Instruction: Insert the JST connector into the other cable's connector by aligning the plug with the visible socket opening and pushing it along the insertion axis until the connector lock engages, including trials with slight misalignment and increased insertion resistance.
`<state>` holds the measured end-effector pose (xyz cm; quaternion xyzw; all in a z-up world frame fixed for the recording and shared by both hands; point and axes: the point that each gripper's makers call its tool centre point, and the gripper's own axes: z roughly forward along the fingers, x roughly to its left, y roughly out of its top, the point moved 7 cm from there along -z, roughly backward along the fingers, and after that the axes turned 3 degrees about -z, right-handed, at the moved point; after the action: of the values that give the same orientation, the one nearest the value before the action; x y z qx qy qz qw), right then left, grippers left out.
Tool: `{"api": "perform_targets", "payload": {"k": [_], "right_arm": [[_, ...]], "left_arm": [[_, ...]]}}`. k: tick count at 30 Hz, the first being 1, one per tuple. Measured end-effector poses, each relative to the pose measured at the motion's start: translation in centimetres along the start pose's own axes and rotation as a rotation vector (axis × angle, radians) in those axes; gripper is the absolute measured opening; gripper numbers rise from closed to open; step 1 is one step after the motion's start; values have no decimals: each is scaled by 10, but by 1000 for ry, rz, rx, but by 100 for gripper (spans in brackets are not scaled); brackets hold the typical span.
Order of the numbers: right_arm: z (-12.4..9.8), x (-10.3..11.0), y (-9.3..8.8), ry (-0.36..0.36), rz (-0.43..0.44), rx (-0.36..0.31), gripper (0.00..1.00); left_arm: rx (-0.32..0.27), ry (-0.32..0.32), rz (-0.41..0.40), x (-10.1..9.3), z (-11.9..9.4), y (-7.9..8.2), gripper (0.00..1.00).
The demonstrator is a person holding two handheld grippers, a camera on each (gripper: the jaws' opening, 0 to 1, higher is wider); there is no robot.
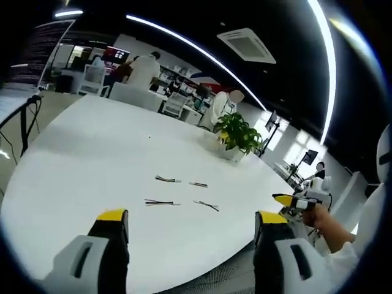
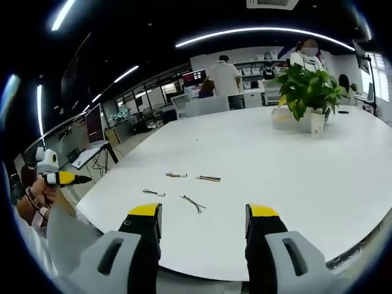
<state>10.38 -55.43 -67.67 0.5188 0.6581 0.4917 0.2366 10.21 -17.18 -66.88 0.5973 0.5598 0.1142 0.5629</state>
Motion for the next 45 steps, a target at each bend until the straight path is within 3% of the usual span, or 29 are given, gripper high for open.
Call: {"api": "perform_targets", "payload": {"k": [5, 8, 10, 12, 14, 16, 19, 21, 22, 24, 27, 31, 35, 39, 45], "right_arm": [[8, -4, 5, -1, 0, -8, 53], [13, -11, 13, -21, -12, -40, 52], [17, -14, 16, -40, -20, -62, 52], [20, -16, 19, -38, -10, -70, 54], [25, -18, 21, -34, -12, -76, 54], [29, -20, 21, -30, -39, -73, 56], [36, -22, 23, -30, -88, -75, 59], [38, -25, 25, -29, -83, -88, 58], [41, -28, 27, -48, -73, -111, 59], [45, -31, 31, -48, -91, -148, 63], [52, -31, 33, -12, -114, -148, 65], [64, -37, 34, 8, -117, -123, 57], [73, -38, 47, 57, -125, -182, 54], [83, -44, 56, 75, -130, -199, 48], [104, -52, 61, 96, -160, -172, 46]], "left_arm": [[-9, -19, 26, 2, 11, 10, 82], [18, -57, 55, 3, 17, 12, 81], [0, -79, 59, 4, 21, 16, 80], [-46, -155, 48, 1, 26, 23, 81], [-52, -172, 38, 4, 29, 27, 82], [-67, -189, 95, 8, 34, 32, 82], [-92, -142, 191, 17, 40, 38, 85], [-69, -188, 176, 15, 43, 39, 85], [-52, -241, 141, 12, 46, 39, 86], [-59, -253, 130, 16, 51, 44, 90], [-57, -277, 159, 17, 57, 49, 88], [-50, -297, 201, 18, 68, 57, 87], [-37, -351, 169, 18, 80, 68, 87], [-32, -358, 209, 23, 93, 77, 82], [-33, -388, 234, 27, 113, 81, 85]]}}
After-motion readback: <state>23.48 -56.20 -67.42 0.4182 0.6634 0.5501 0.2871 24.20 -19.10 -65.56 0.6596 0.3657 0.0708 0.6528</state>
